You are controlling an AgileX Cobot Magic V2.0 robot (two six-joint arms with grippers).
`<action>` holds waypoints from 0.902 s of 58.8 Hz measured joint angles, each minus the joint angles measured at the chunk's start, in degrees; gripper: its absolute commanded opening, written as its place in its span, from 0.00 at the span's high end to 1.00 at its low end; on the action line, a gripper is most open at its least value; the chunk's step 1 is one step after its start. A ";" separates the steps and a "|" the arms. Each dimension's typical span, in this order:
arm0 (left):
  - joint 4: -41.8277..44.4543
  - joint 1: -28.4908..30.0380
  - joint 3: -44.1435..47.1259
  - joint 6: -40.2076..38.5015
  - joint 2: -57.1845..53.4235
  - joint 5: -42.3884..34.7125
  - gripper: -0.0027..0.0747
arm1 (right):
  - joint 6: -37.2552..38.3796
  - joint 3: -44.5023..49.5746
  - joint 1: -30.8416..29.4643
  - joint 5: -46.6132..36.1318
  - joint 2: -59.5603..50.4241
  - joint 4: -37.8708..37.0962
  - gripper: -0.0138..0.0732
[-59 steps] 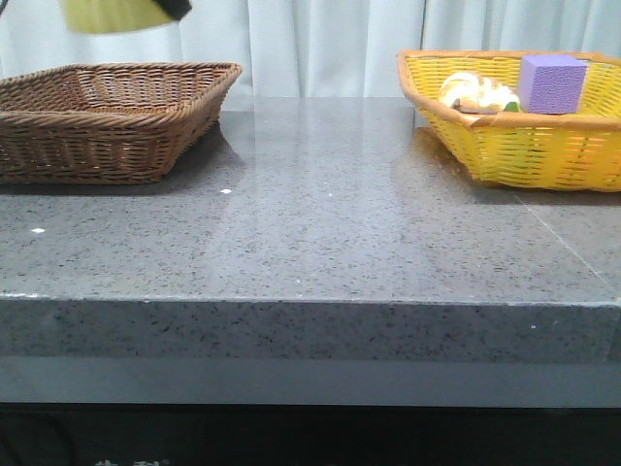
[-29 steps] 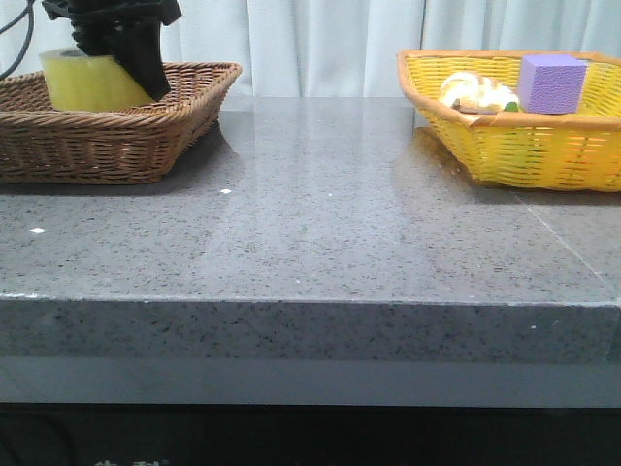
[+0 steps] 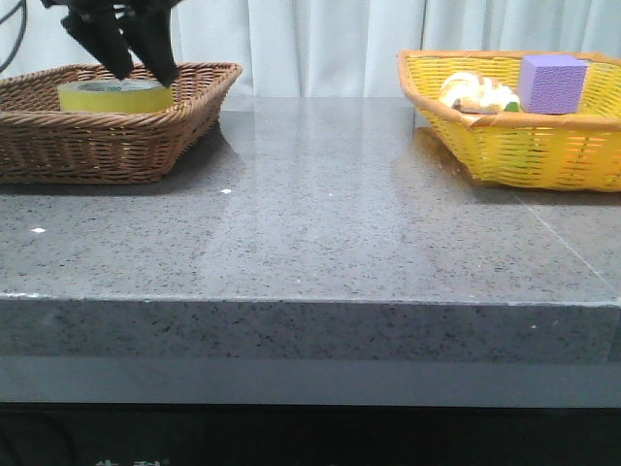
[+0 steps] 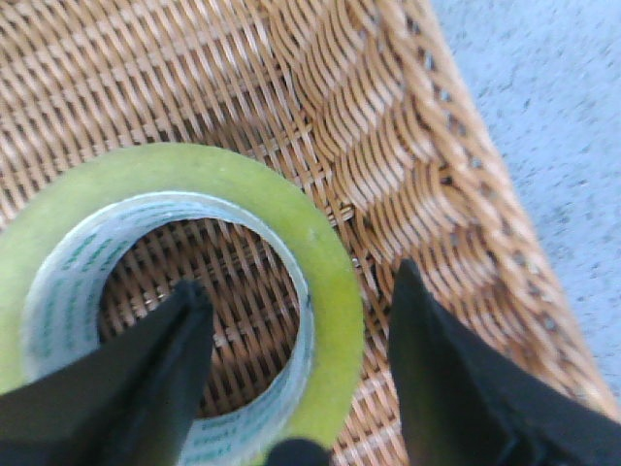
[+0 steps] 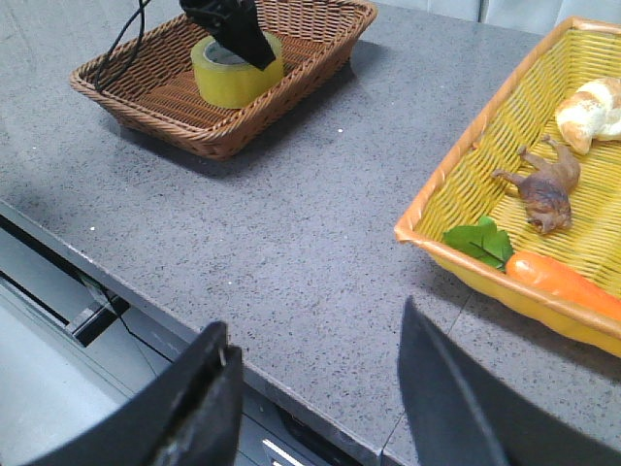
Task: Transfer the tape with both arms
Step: 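Open the left gripper and raise it away from the tape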
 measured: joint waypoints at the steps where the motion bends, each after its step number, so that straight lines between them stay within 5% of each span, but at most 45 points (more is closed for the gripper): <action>1: 0.00 0.00 0.00 -0.12 -0.29 0.00 0.44 | 0.00 0.00 0.00 0.00 0.00 0.00 0.39; 20: -1.75 -1.88 0.00 -3.50 -10.72 0.00 0.44 | 0.00 0.00 0.00 0.00 0.00 0.00 0.39; 40: -1.65 -14.31 0.48 -3.50 -21.53 0.44 0.45 | 0.00 0.00 0.00 0.00 0.00 0.00 0.39; 53: -0.92 -18.81 9.43 -3.50 -28.01 0.52 0.45 | 0.00 0.00 0.00 0.00 0.00 0.00 0.39</action>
